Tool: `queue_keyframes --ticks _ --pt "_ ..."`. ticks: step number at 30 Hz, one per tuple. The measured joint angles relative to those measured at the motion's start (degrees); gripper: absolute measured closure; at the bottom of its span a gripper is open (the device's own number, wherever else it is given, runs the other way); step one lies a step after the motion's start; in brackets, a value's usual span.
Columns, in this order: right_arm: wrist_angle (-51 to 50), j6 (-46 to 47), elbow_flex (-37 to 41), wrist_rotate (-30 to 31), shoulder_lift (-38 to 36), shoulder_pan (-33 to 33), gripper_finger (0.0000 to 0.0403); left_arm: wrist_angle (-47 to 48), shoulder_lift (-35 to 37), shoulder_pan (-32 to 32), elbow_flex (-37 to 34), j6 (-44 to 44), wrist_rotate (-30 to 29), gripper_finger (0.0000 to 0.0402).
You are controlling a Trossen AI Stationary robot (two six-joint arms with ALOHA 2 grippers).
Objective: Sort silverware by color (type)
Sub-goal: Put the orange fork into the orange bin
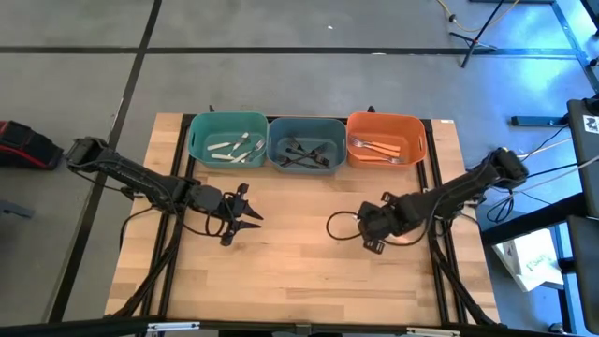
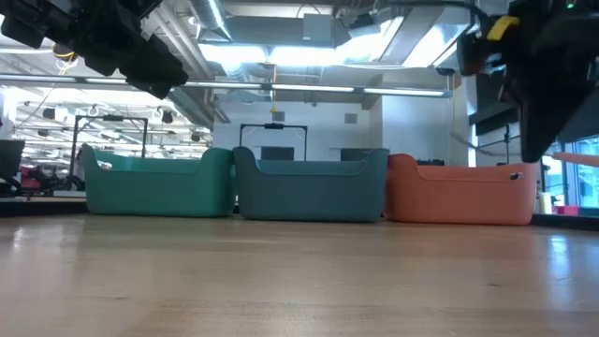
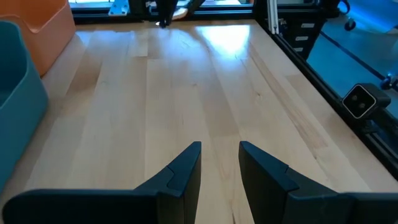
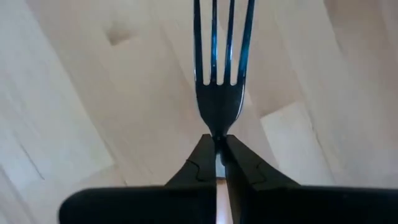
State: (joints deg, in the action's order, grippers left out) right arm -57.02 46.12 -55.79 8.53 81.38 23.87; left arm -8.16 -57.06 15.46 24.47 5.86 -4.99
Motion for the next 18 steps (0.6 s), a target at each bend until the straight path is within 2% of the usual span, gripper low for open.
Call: queue_keyframes --ticks 4,11,18 --pt "0.5 0.6 0.0 2.1 -1.3 4.3 0.0403 -0.1 0.0 0.0 0.0 0.0 0.0 0.0298" --pt "-1.1 7.8 0.0 5.8 -1.4 13.0 0.0403 0.0 0.0 0.0 0.0 0.0 0.0 0.0298" --pt "-6.7 14.0 0.0 10.0 -2.2 16.6 0.0403 -0.1 0.0 0.0 0.0 0.1 0.0 0.0298"
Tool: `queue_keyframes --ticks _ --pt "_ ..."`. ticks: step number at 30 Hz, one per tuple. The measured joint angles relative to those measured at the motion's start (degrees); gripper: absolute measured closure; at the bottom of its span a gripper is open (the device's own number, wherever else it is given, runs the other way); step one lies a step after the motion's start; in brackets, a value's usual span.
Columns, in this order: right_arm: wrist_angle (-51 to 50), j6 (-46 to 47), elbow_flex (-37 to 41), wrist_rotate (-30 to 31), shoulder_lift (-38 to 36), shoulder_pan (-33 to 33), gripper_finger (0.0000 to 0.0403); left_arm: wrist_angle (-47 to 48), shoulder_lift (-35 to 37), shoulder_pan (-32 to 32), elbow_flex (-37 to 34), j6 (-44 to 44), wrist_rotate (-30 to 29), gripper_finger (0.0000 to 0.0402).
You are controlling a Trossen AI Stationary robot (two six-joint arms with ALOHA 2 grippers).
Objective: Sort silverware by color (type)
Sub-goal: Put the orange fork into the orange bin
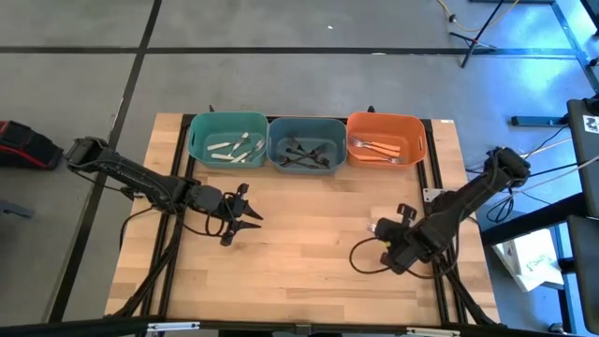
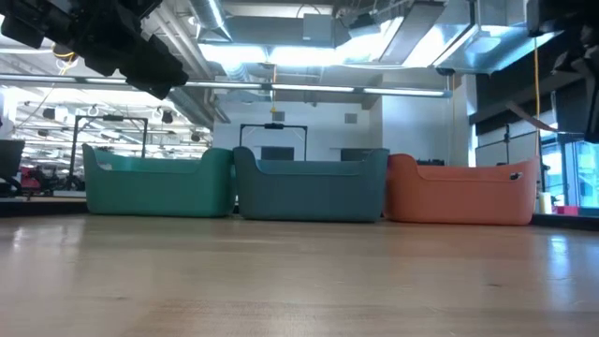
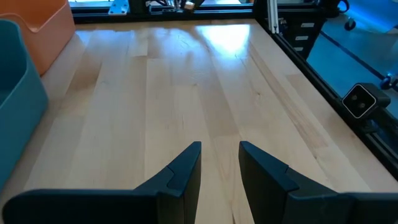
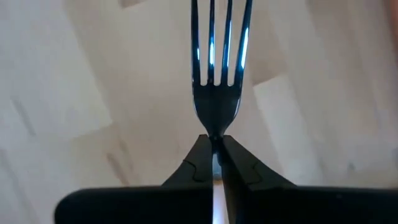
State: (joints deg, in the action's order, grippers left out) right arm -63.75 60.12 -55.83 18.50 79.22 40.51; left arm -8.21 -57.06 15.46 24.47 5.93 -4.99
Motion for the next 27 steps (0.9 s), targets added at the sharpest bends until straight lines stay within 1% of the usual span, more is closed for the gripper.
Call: queue_keyframes --ticks 3,6,8,12,18,23,27 --pt "-2.2 1.2 0.0 1.8 -1.2 -1.7 0.0403 0.0 0.0 0.0 0.0 0.1 0.0 0.0298" --pt "-3.2 1.1 0.0 2.7 -2.9 -5.4 0.0403 0.0 0.0 0.0 0.0 0.1 0.0 0.0298" --pt "-3.7 -0.6 0.0 4.9 -4.3 -8.3 0.0403 0.0 0.0 0.0 0.0 0.1 0.0 0.0298" --pt "-3.8 -10.1 0.0 10.3 -6.3 -14.5 0.0403 0.0 0.0 0.0 0.0 0.2 0.0 0.0298" --pt "-3.7 -22.3 0.0 20.3 -8.2 -26.0 0.0403 0.0 0.0 0.0 0.0 1.5 0.0 0.0298" --pt "-2.8 -32.2 0.0 23.8 -8.3 -35.8 0.0403 0.0 0.0 0.0 0.0 1.5 0.0 0.0298" --pt "3.4 -40.6 0.0 27.4 -8.3 -42.4 0.0403 0.0 0.0 0.0 0.0 1.5 0.0 0.0298"
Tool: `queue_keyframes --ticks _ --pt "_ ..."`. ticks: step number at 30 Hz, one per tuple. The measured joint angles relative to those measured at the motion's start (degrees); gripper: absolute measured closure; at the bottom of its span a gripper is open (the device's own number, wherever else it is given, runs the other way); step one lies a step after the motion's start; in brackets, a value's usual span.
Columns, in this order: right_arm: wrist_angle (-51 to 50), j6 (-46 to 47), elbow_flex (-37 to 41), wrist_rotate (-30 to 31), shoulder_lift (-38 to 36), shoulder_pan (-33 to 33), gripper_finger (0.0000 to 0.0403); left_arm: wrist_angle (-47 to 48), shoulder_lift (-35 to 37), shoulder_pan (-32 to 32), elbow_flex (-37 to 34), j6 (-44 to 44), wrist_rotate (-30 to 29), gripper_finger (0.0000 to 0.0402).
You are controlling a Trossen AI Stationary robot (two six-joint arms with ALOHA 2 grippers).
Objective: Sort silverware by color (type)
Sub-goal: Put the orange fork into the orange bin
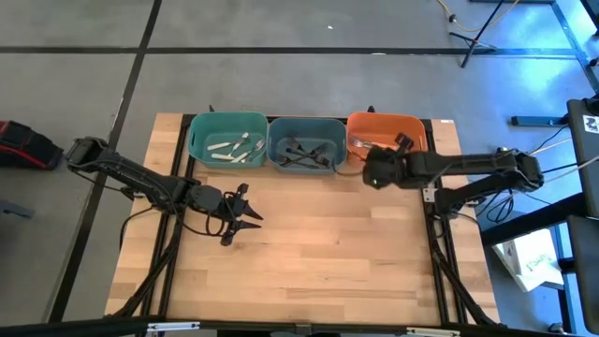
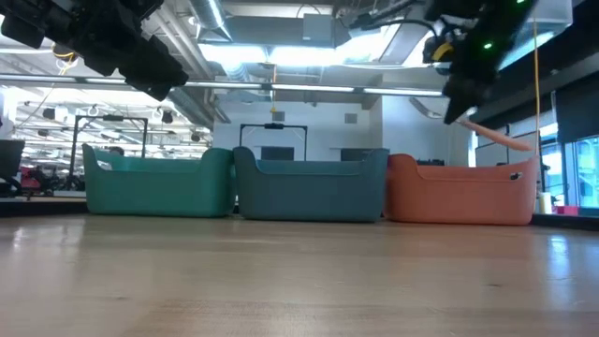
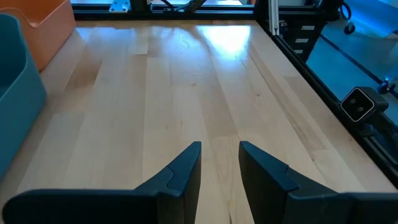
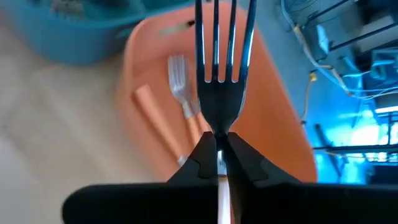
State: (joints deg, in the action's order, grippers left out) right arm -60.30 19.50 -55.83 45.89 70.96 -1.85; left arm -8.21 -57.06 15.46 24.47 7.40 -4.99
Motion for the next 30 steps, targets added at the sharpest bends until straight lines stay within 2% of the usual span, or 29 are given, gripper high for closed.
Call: queue_keyframes --ticks 3,6,8,12,19,30 --pt "5.4 -7.4 0.0 -0.5 0.0 -5.0 0.0403 0.0 0.0 0.0 0.0 0.0 0.0 0.0298" --pt "8.1 -14.1 0.0 -7.0 0.5 -10.6 0.0403 0.0 0.0 0.0 0.0 0.0 0.0 0.0298" --pt "8.1 -15.3 0.0 -10.8 0.9 -14.5 0.0403 0.0 0.0 0.0 0.0 0.0 -0.2 0.0298" --pt "9.1 -15.2 0.0 -11.9 1.9 -20.6 0.0403 -0.1 0.0 0.0 0.0 0.0 -0.5 0.0298" --pt "15.5 -20.1 0.1 -15.6 3.6 -22.5 0.0403 -0.3 0.0 0.0 0.0 0.0 -1.0 0.0298" --pt "17.9 -22.3 0.1 -16.0 4.0 -25.9 0.0403 -0.5 0.0 0.0 0.0 -0.3 -2.0 0.0298"
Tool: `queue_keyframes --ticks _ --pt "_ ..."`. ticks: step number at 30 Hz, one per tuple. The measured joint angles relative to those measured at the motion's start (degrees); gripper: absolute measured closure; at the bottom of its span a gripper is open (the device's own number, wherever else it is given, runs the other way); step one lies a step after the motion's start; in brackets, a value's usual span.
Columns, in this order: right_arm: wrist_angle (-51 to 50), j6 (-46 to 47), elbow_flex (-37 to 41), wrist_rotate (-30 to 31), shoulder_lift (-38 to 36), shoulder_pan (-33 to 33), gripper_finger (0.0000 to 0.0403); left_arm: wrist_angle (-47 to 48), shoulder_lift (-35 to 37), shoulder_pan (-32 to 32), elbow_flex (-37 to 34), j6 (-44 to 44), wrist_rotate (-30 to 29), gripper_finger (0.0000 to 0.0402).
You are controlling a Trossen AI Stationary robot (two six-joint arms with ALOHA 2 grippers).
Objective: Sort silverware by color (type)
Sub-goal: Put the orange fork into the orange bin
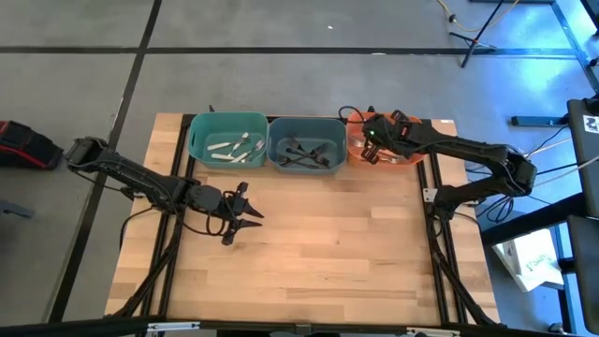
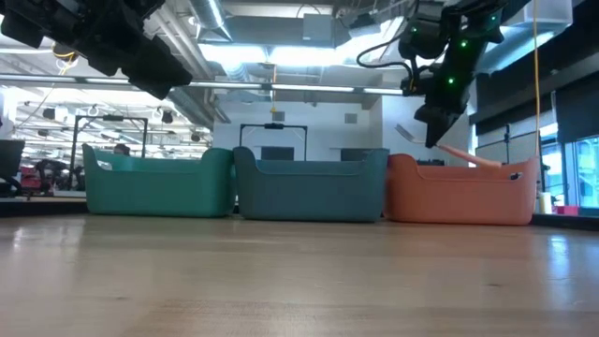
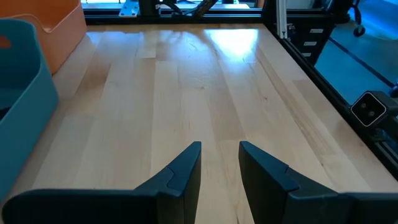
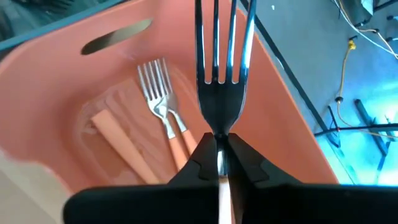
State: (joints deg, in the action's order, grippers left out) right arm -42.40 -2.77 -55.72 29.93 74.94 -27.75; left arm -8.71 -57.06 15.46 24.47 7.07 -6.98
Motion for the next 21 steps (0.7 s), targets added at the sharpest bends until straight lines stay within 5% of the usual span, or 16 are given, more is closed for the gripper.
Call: queue_keyframes --ticks 5,16,21 --pt "1.8 -0.1 0.1 0.8 0.0 -0.5 0.0403 0.0 0.0 0.0 0.0 0.0 0.0 0.0298" --pt "24.7 -4.9 13.4 6.5 0.0 -0.5 0.0403 0.0 0.0 0.0 0.0 0.0 0.0 0.0298" --pt "27.6 -4.1 16.6 4.0 0.0 -2.4 0.0403 -0.4 0.0 0.0 0.0 0.0 0.0 0.0298"
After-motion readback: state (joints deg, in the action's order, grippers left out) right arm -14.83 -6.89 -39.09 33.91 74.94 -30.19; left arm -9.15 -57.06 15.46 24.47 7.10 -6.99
